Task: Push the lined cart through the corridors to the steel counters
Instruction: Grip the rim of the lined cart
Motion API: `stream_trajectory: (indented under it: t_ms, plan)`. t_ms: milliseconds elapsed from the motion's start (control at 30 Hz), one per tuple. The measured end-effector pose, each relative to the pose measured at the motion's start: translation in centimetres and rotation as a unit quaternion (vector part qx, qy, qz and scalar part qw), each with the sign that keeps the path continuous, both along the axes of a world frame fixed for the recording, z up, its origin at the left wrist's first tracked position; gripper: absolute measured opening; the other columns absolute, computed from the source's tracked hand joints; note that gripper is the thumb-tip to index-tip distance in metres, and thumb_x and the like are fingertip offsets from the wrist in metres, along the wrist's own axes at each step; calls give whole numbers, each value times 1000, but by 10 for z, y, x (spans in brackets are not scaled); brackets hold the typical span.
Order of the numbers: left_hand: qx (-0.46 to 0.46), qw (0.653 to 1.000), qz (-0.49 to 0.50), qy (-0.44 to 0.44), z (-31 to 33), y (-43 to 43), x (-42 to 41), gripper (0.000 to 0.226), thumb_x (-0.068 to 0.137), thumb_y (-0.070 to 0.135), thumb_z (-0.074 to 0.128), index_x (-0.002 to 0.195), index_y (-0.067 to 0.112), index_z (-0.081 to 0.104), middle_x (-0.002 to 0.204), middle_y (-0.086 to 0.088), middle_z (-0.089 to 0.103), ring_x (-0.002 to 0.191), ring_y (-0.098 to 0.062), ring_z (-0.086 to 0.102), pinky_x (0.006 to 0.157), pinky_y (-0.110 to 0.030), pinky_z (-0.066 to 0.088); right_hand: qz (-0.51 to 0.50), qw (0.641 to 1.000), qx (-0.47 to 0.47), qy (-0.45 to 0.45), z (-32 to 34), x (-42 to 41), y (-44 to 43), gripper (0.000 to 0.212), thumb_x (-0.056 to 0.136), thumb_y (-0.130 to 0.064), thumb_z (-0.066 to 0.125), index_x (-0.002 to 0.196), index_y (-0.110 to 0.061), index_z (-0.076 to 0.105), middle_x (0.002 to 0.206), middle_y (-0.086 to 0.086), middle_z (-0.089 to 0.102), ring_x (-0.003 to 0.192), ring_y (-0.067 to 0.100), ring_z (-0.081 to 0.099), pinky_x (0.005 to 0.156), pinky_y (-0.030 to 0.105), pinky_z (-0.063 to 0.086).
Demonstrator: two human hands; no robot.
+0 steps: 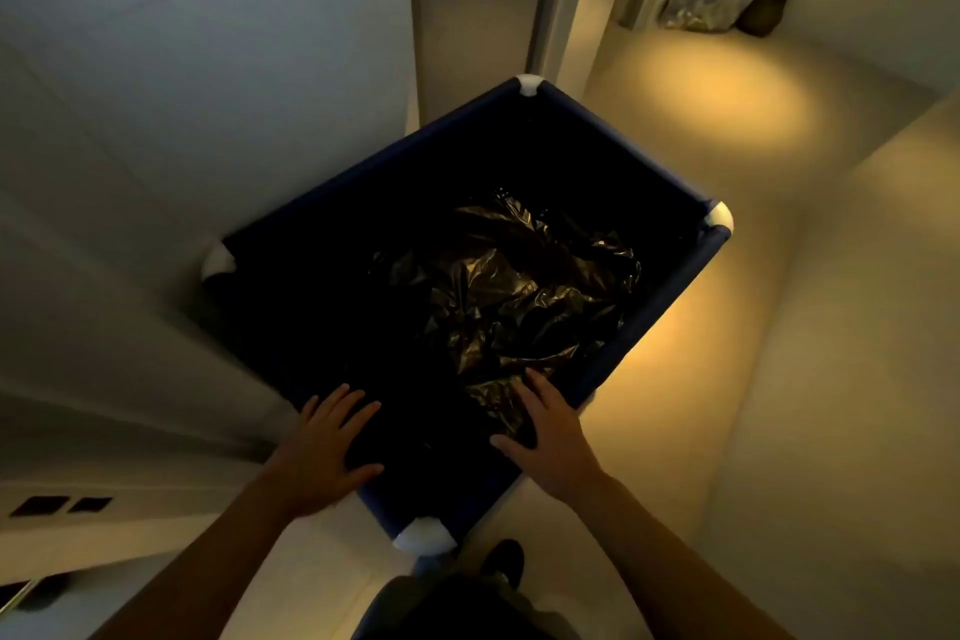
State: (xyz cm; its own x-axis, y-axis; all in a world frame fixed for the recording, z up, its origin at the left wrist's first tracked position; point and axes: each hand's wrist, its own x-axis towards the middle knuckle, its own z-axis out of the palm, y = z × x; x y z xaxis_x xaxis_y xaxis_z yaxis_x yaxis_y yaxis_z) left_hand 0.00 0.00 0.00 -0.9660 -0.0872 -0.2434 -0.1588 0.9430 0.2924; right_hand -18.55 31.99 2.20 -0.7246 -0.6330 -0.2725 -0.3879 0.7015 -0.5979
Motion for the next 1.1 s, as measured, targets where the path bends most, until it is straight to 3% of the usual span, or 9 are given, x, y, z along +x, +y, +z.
stream_trajectory:
  t_ms: [133,267,467,600,733,900,1100]
  plan:
    - [-24,998,-33,-52,-16,-10,12,98,79,90,34,157,35,14,167,1,15,155,-19,-4,126,-45,-1,26,996,43,-77,-15,11,5,104,81,-82,56,162,-36,8,169,-14,-12,157,14,-9,128,45,12]
    - [-5,997,-46,-64,-20,-13,11,102,74,92,42,157,39,13,167,3,11,155,-19,-7,126,-49,-4,18,990,75,-114,-26,16,8,108,78,-80,62,161,-41,5,169,-14,-14,157,23,-10,127,51,11]
    - [-8,995,-68,-73,-26,-17,11,102,73,90,47,156,41,15,167,2,14,156,-21,-4,124,-50,-9,36,991,88,-96,-36,16,7,114,75,-79,67,161,-40,3,169,-11,-16,156,23,-15,127,49,3]
    - [-10,995,-74,-68,-24,-16,9,98,74,83,53,155,38,23,165,-2,23,155,-27,7,122,-51,-5,78,991,101,-38,-39,16,6,119,73,-83,63,162,-35,-1,166,-11,-22,151,13,-27,123,36,-16]
    - [-34,991,-112,-60,-16,-15,2,93,73,82,50,151,32,39,156,-8,42,146,-36,32,117,-55,11,128,983,129,-3,-40,18,4,123,70,-93,51,161,-35,-8,163,-11,-27,150,11,-31,117,32,-30]
    - [-50,989,-116,-72,-18,-16,-1,92,74,82,46,153,36,33,161,-5,32,151,-33,21,119,-54,4,145,977,158,2,-39,11,3,124,70,-97,46,161,-32,-8,167,-7,-22,153,15,-26,122,40,-22]
    - [-33,988,-129,-83,-25,-14,-6,91,75,85,48,152,37,34,159,-3,37,150,-31,26,119,-54,7,135,974,181,-2,-39,6,6,124,71,-93,51,162,-32,-7,169,-4,-17,152,13,-25,122,37,-23]
